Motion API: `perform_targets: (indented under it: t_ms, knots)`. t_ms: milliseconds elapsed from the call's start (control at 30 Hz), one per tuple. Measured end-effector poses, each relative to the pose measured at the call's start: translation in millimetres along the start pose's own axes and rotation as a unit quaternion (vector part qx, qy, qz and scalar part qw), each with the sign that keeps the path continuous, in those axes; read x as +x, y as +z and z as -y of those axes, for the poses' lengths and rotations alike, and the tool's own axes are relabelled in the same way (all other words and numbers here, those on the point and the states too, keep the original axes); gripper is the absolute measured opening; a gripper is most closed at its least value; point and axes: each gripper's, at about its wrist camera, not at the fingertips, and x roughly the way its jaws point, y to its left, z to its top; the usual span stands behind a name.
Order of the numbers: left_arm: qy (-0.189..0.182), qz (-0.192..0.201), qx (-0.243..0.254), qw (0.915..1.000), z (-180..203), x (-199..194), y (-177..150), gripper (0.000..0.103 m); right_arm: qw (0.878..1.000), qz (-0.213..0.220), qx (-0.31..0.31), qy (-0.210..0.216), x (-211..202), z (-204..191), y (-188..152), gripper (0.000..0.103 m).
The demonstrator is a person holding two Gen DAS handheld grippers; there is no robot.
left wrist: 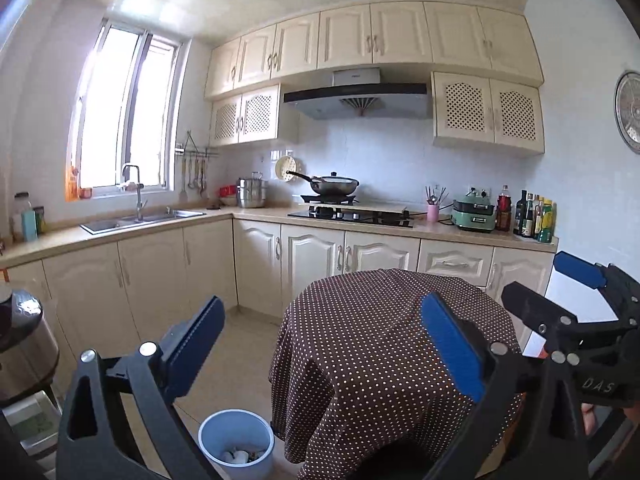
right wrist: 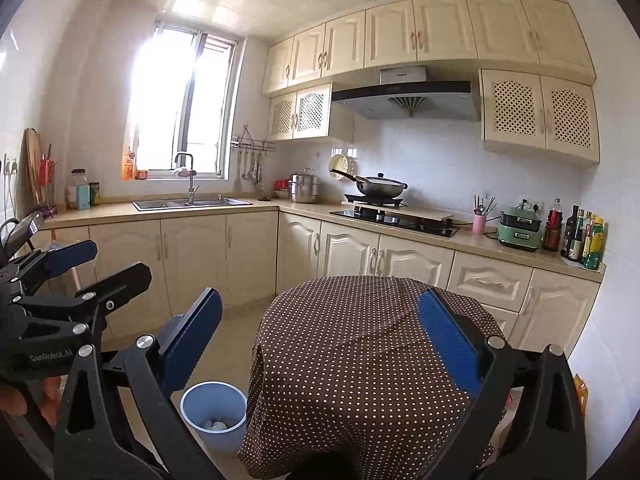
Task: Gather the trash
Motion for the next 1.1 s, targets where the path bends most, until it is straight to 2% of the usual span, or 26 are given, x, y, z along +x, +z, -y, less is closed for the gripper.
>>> perform_targets:
  t_ms: [400, 633, 1100]
  knots:
    - [0.008, 0.002, -0.001, 1.0, -6, -2, -3, 0.097, 1.0, 0.001, -0.002, 0.007, -11, -11, -2, 0.096]
    - [0.02, 0.007, 0.02, 0.9996, 1, 1, -5, 0.097, 1.0, 0.003, -0.006, 0.006, -12, -15, 0, 0.096]
    - [0.018, 0.009, 0.012, 0.9997, -6, 1, -9, 0.097, 1.0, -0.001, -0.007, 0.009, -11, -20, -1, 0.096]
